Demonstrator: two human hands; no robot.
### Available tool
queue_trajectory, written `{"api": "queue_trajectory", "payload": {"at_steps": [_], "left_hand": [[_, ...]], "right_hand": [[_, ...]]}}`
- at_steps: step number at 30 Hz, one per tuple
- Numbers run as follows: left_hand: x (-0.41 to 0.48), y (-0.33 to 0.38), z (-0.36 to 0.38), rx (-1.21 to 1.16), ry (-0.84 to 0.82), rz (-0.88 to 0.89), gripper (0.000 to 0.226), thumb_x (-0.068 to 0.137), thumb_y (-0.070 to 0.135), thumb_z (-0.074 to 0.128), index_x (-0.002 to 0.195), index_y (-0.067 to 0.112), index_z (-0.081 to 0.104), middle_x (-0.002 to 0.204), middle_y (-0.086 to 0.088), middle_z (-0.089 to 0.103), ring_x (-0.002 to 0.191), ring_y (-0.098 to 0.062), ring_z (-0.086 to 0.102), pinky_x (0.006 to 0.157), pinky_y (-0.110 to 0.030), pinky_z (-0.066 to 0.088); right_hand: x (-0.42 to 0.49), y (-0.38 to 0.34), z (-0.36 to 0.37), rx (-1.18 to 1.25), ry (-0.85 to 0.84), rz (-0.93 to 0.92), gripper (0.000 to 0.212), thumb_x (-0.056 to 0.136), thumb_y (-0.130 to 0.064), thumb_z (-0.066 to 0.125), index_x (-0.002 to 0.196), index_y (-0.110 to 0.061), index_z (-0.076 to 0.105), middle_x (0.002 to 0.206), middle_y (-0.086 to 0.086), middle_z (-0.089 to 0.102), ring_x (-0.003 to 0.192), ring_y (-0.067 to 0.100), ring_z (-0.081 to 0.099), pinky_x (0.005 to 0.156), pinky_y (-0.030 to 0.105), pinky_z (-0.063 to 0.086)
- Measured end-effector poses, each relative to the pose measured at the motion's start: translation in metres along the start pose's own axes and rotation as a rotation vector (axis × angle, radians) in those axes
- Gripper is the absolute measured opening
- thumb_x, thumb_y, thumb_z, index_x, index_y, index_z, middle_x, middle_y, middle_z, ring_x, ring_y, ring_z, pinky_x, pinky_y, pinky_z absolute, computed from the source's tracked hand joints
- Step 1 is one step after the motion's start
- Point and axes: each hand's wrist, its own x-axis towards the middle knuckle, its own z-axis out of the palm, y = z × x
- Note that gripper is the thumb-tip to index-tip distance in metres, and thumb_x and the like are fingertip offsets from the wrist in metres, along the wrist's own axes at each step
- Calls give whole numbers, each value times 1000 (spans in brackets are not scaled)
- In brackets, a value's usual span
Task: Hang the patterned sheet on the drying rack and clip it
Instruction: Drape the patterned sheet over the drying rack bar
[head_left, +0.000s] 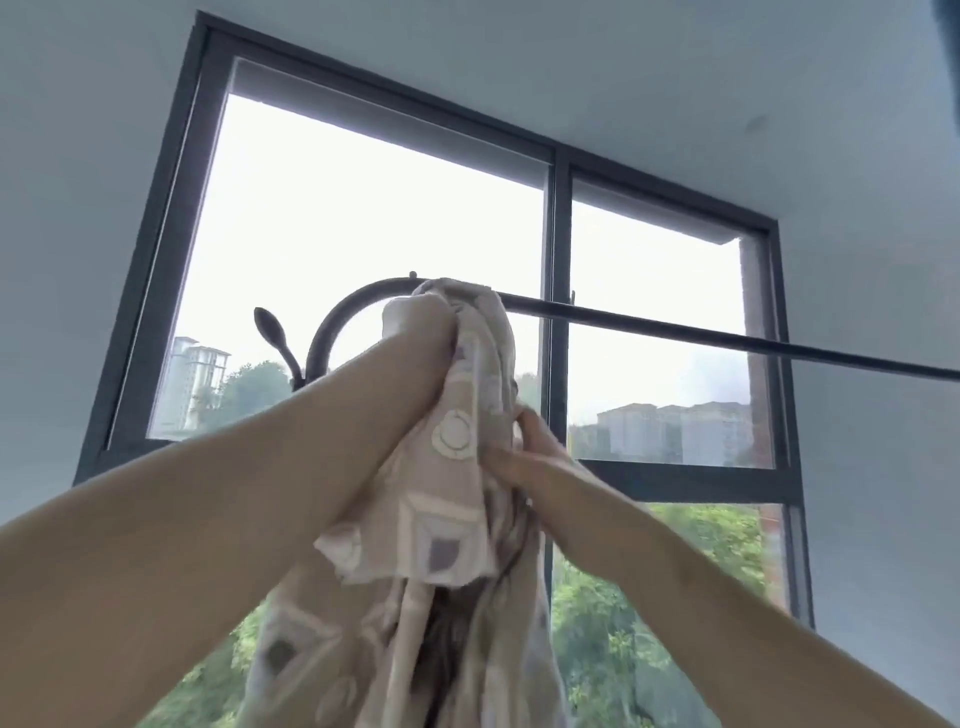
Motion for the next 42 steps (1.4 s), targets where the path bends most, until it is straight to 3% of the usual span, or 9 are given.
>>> {"api": "queue_trajectory", "payload": {"at_steps": [4,8,11,18,21,27,32,38,42], "left_hand": [[-18,4,13,-166,-57,51,17,93,25,55,83,11,57,73,-3,60,65,-17,59,71,-30,52],[-28,-7,-15,-7,-429,217,37,86,39,61,107,10,53,98,-8,58,82,-24,57,68,-27,48],[-46,-35,-20,310,-654,208,92,75,22,76,144,30,15,115,13,47,98,-6,52,65,-17,54],[-22,-44,-38,319,-326,100,13,86,6,61,93,-4,65,82,-17,63,71,-25,61,71,-37,55],[-13,-43,-43,153,-81,143,16,87,16,60,84,1,65,83,-17,59,77,-26,55,72,-43,48],[-25,-27,-32,251,-228,170,30,96,27,48,71,12,53,62,-6,54,39,-13,50,32,-14,36],[-44,-34,-5,91,-705,-193,49,82,53,57,116,18,55,97,-8,68,84,-21,67,71,-31,58],[-39,-41,-5,-93,-359,-168,9,88,0,56,87,6,63,63,-8,61,43,-11,53,45,-21,49],[-44,-34,-5,-198,-310,-45,22,88,-4,54,75,12,60,43,1,55,32,-7,49,38,-15,43]], "right_hand": [[21,5,1,-108,427,-212,28,70,-3,72,96,-13,66,93,11,71,90,31,68,84,47,55],[27,-17,-36,-24,560,-229,18,79,-1,63,87,-16,67,89,10,70,80,27,67,74,35,56],[30,-27,-43,-1,545,-226,3,85,-17,63,85,-19,65,84,5,68,73,20,64,63,25,52],[23,-31,-62,-117,455,-172,7,88,-31,63,88,-24,64,82,-1,70,65,10,66,50,14,51],[17,-34,-78,-214,522,-196,12,81,-30,71,82,-21,64,80,0,68,63,10,65,57,19,53],[10,-38,-87,68,611,-262,7,84,-19,68,89,-21,64,92,6,69,77,18,65,72,31,53],[9,-36,-58,115,335,-333,11,85,-3,62,82,-14,62,74,3,64,66,15,60,59,25,51],[-3,-24,-59,318,5,-198,18,81,-18,64,97,-11,65,84,8,67,74,22,64,69,29,54],[2,-11,-70,405,130,-49,52,67,-50,69,105,-16,58,106,8,61,97,24,59,81,40,51]]}}
